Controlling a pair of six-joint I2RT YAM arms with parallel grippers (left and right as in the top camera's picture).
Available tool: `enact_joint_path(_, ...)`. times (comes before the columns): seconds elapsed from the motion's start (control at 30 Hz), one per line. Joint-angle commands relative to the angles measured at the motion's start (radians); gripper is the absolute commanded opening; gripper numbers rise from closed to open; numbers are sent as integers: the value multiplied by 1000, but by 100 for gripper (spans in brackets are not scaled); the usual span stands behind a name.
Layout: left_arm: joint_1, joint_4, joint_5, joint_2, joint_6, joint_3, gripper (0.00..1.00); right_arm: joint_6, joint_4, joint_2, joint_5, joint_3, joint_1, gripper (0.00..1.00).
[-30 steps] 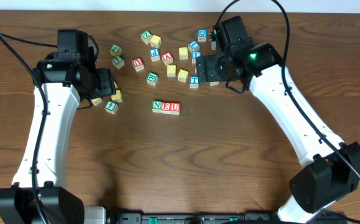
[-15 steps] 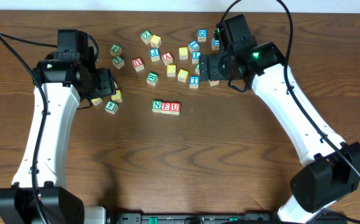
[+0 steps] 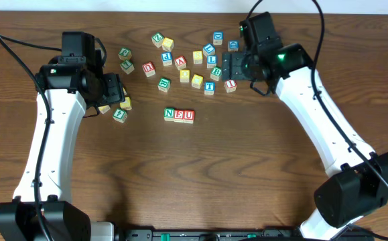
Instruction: Spell out NEURIPS
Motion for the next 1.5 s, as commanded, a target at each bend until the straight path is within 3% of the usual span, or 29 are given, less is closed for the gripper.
enact_joint_path(0.0, -1, 4, -2, 5, 6, 5, 67, 18, 13, 10, 12, 18, -12, 89)
enact_joint_path(0.47, -1, 50, -2, 5, -2, 5, 68, 0, 80, 58, -66, 50, -11, 86)
enact_joint_path(0.9, -1, 96, -2, 6, -2, 4, 67, -81, -54, 307, -116, 393, 24, 84)
enact_joint_path(1.47, -1, 123, -2, 32, -5, -16, 67, -66, 4, 351, -117, 399, 109, 83)
